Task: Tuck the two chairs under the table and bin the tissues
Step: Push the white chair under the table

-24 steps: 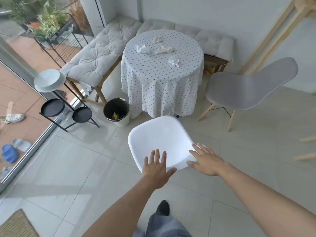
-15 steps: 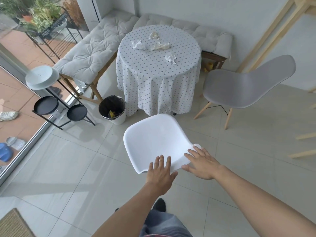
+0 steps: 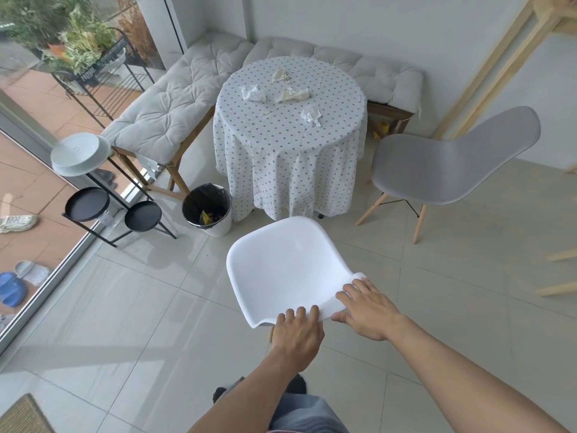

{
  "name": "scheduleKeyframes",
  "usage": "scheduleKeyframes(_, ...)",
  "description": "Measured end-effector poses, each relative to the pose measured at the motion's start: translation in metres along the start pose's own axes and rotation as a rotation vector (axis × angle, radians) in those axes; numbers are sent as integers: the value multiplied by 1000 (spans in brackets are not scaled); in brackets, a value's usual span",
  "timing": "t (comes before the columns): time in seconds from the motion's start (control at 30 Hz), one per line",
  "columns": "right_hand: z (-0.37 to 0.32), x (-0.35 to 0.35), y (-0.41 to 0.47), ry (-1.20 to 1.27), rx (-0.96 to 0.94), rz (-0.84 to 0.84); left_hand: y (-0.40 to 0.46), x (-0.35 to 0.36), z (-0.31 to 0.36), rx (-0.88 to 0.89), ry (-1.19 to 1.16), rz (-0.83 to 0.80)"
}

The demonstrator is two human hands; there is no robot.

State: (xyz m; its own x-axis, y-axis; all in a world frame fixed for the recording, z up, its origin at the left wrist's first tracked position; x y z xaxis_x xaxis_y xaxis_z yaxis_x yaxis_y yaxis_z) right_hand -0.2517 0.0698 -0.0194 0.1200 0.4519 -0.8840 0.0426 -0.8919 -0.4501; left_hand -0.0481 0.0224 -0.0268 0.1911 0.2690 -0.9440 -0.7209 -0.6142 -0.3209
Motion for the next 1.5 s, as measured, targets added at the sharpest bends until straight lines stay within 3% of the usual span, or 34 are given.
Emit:
scheduleKeyframes(0.27, -52, -1, 23, 43, 20, 134, -7, -4, -44, -29, 75, -42)
scheduleKeyframes(0.87, -139, -41, 132, 169, 177, 223, 42, -28, -190, 79, 170, -10)
scheduleKeyframes(1.23, -160, -77, 224, 296, 296, 245, 109, -66, -292, 231, 253, -21)
scheduleKeyframes(1.5, -159, -97, 255, 264, 324, 208, 143, -74, -322, 275, 273, -36)
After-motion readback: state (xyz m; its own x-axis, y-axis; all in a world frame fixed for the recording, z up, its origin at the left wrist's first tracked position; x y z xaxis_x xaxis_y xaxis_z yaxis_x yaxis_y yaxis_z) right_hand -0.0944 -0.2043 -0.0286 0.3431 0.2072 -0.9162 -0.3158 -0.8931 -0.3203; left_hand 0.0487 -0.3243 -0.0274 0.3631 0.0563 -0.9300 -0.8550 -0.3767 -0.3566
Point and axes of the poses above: each hand's wrist, its own y-axis towards the middle knuckle, its own x-axis out of the palm, z = x × y, the point moved 2 cm from there along y, towards the middle knuckle, and after that the axes turned 7 degrees about y, right-handed, at the moved point
